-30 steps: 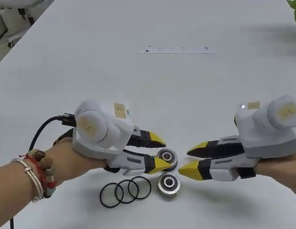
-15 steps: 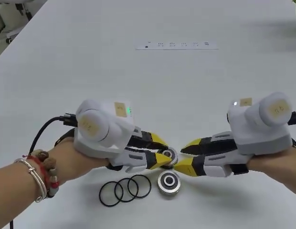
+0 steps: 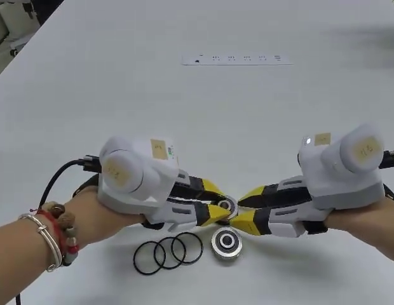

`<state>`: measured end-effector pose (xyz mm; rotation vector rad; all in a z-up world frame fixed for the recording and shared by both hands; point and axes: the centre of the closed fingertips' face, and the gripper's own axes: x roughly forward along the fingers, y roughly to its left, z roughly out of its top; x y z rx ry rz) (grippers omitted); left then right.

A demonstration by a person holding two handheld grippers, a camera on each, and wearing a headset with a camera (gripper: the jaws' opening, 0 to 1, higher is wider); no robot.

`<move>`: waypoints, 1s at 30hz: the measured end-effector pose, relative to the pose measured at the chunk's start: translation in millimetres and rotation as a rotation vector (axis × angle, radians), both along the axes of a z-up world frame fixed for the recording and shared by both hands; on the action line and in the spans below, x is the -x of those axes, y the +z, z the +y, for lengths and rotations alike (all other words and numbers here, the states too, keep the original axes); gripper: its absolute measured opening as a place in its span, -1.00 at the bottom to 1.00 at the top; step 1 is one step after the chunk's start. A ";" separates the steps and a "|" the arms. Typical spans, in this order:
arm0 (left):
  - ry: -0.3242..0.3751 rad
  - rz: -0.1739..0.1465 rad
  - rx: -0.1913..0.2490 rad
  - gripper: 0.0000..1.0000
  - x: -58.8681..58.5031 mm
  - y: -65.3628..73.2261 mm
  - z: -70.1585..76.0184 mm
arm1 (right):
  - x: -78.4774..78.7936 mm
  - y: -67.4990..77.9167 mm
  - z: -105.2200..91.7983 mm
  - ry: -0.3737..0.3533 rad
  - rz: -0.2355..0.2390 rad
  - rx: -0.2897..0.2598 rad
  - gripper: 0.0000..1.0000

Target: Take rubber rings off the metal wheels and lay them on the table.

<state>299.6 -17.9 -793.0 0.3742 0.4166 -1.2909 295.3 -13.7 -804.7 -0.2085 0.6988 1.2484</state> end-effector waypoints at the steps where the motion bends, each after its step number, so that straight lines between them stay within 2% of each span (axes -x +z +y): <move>1: -0.001 -0.003 0.000 -0.70 0.2 0.0 0.1 | -0.5 -1.0 0.0 0.002 -0.005 0.005 -0.61; 15: 0.003 -0.007 0.006 -0.71 2.1 -0.1 1.4 | 0.1 -6.7 -2.9 0.044 -0.057 0.042 -0.79; 19: 0.012 -0.003 0.017 -0.71 3.5 -0.2 2.7 | -1.9 -5.5 -3.9 0.047 -0.091 0.045 -0.97; 26: 0.015 -0.005 0.018 -0.71 4.6 0.0 3.9 | -1.1 -6.3 -2.9 0.037 -0.087 0.051 -1.00; 30: 0.012 -0.008 0.017 -0.71 4.8 0.1 4.3 | -3.0 -6.8 -3.4 0.004 -0.054 0.043 -1.00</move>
